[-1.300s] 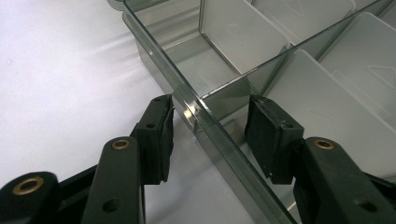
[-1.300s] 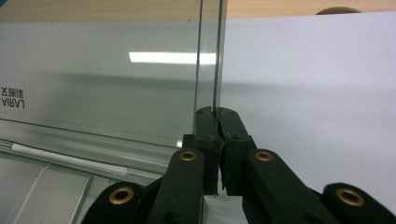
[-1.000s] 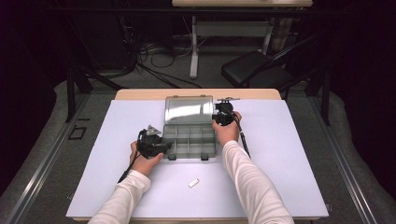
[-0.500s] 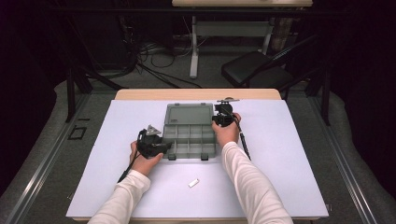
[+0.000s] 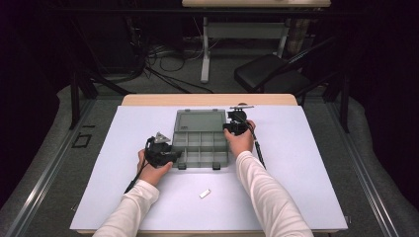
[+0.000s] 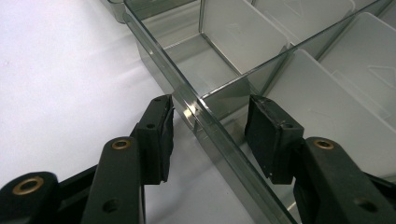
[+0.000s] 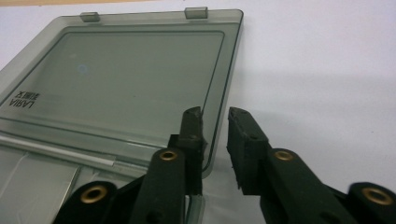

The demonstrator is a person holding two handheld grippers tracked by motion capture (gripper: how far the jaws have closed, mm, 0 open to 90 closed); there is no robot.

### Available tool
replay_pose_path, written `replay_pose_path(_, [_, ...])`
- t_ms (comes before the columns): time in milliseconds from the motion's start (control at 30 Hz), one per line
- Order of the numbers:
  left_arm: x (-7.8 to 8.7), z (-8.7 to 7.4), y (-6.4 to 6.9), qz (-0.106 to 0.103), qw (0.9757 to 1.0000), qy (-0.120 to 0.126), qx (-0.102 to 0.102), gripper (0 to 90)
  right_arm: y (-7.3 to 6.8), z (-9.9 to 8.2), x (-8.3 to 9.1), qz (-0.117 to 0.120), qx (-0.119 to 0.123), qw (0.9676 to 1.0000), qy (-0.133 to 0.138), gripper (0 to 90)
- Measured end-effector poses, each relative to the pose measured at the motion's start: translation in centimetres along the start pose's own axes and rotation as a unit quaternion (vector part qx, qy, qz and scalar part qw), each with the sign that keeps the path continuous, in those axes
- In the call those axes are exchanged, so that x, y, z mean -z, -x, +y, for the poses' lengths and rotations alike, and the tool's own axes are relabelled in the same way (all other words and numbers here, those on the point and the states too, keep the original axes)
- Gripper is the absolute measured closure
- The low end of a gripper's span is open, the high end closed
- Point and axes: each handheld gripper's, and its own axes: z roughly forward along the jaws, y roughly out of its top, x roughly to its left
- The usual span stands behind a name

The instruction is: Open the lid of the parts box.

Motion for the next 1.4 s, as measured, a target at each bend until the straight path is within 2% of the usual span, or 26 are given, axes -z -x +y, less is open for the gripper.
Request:
replay_pose_path(33, [0.0,0.0,0.0,0.000,1.0000,0.000,-0.001,51.7,0.1,-0.2,0.3,0.005,0.010,0.9999,0.008,69.8])
replay_pose_path(233, [0.0,0.0,0.0,0.000,1.0000,0.000,0.000,51.7,0.3,-0.6,1.8,0.034,0.006,0.9992,0.018,61.8])
replay_pose_path(400, [0.0,0.0,0.0,0.001,1.0000,0.000,0.000,51.7,0.1,-1.1,3.3,0.059,0.012,0.9981,0.009,53.8])
replay_pose_path(467, [0.0,0.0,0.0,0.000,1.0000,0.000,0.000,51.7,-0.2,-1.3,3.9,0.066,0.020,0.9976,-0.004,50.2])
replay_pose_path(500, [0.0,0.0,0.0,0.000,1.0000,0.000,0.000,51.7,-0.4,-1.7,4.4,0.078,0.028,0.9965,-0.008,48.5])
replay_pose_path(667, [0.0,0.0,0.0,0.000,1.0000,0.001,0.001,51.7,-0.8,-2.3,5.4,0.089,0.049,0.9948,-0.005,46.8])
replay_pose_path(733, [0.0,0.0,0.0,0.000,1.0000,0.001,0.002,51.7,-1.1,-2.6,5.9,0.103,0.060,0.9929,-0.006,51.8])
replay_pose_path(767, [0.0,0.0,0.0,0.001,1.0000,0.001,0.001,51.6,-1.3,-2.9,6.4,0.116,0.072,0.9905,-0.013,55.8])
replay_pose_path(800, [0.0,0.0,0.0,0.001,1.0000,0.001,0.002,51.6,-1.3,-2.9,6.4,0.116,0.072,0.9905,-0.013,55.8])
replay_pose_path(1000, [0.0,0.0,0.0,0.001,1.0000,-0.001,0.003,51.6,-1.9,-3.9,7.6,0.115,0.114,0.9866,-0.017,58.3])
replay_pose_path(1100, [0.1,0.1,0.2,0.005,1.0000,-0.003,0.004,52.1,-1.9,-4.4,8.0,0.131,0.113,0.9849,-0.016,57.0])
replay_pose_path(1200, [0.2,0.2,0.2,0.010,0.9999,-0.004,0.006,52.0,-2.0,-4.6,8.5,0.129,0.122,0.9841,-0.004,51.1])
replay_pose_path(1300, [1.0,0.5,0.0,-0.007,0.9998,0.008,0.018,47.5,-2.0,-4.8,9.0,0.134,0.120,0.9837,0.007,47.5])
replay_pose_path(1367, [1.7,0.8,0.0,-0.009,0.9996,0.015,0.023,46.6,-2.0,-4.8,9.1,0.135,0.117,0.9838,0.008,46.7])
replay_pose_path(1400, [2.1,0.9,0.1,-0.011,0.9995,0.019,0.024,43.5,-2.0,-4.8,9.4,0.135,0.122,0.9833,0.008,42.9])
